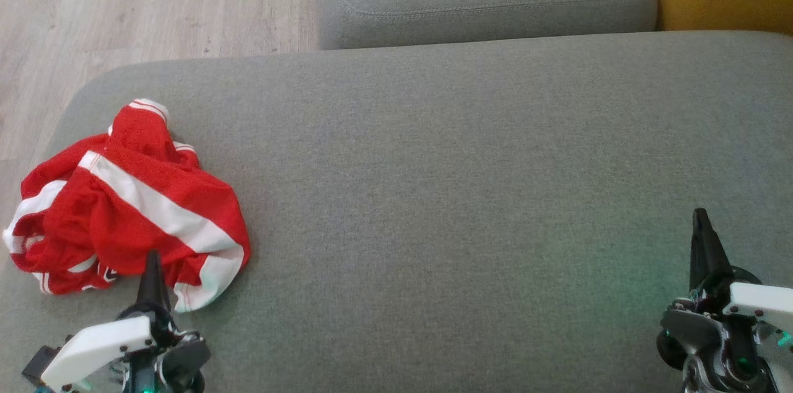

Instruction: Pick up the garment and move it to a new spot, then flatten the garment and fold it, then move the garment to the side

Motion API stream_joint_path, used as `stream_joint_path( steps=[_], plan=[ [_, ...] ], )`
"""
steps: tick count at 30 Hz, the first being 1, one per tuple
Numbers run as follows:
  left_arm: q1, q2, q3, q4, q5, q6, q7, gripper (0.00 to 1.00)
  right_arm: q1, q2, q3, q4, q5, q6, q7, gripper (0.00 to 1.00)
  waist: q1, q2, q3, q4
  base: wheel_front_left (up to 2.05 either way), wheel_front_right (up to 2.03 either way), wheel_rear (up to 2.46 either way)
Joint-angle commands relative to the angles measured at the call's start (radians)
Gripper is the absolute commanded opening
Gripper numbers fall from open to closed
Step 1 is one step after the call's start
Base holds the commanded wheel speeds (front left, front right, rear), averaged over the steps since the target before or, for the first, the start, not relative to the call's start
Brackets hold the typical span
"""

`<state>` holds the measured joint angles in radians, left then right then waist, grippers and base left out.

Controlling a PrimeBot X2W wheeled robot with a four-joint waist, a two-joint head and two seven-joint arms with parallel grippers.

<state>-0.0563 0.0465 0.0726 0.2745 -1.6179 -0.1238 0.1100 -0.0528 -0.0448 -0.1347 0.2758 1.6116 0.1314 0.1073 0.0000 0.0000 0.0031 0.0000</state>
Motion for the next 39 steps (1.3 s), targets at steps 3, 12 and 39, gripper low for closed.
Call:
stream_joint_path(
  steps=[3,12,39],
  plan=[
    [-0.052,0.004,0.041,-0.03,0.009,-0.007,0.003,0.0,-0.055,-0.005,0.021,-0.031,-0.003,-0.001,0.006,0.0,0.0,0.0,0.0,0.0,0.0,0.0,0.0],
    [0.027,-0.002,-0.015,0.056,0.005,0.001,-0.008,1.0,0.031,0.004,0.011,0.057,-0.006,0.0,-0.008,1.0,0.0,0.0,0.0,0.0,0.0,0.0,0.0],
    [0.01,0.0,-0.08,-0.039,0.354,0.008,-0.085,1.0,0.036,0.002,0.083,-0.008,-0.357,0.0,-0.085,1.0,0.0,0.0,-0.011,0.001,0.0,0.0,0.0]
  ],
)
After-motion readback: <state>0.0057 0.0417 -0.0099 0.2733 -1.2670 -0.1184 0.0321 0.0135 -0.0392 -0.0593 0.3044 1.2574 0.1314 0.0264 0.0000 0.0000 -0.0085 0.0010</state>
